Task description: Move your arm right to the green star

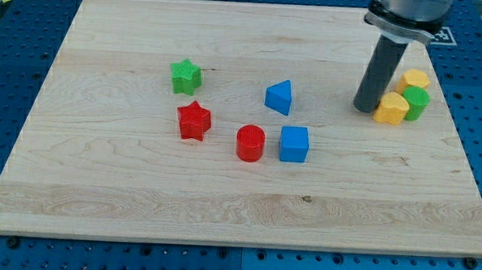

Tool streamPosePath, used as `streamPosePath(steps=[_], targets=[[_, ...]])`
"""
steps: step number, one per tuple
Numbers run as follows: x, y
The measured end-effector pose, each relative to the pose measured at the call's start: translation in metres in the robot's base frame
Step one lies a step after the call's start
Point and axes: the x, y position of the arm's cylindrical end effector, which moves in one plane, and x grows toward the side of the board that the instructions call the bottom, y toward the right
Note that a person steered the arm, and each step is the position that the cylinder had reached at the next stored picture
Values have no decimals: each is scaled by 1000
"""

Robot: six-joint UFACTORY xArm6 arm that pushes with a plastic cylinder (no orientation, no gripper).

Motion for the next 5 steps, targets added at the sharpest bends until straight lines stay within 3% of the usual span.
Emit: streamPosePath(steps=[2, 3, 5], targets=[[-6, 6], [-62, -27], [-103, -189]])
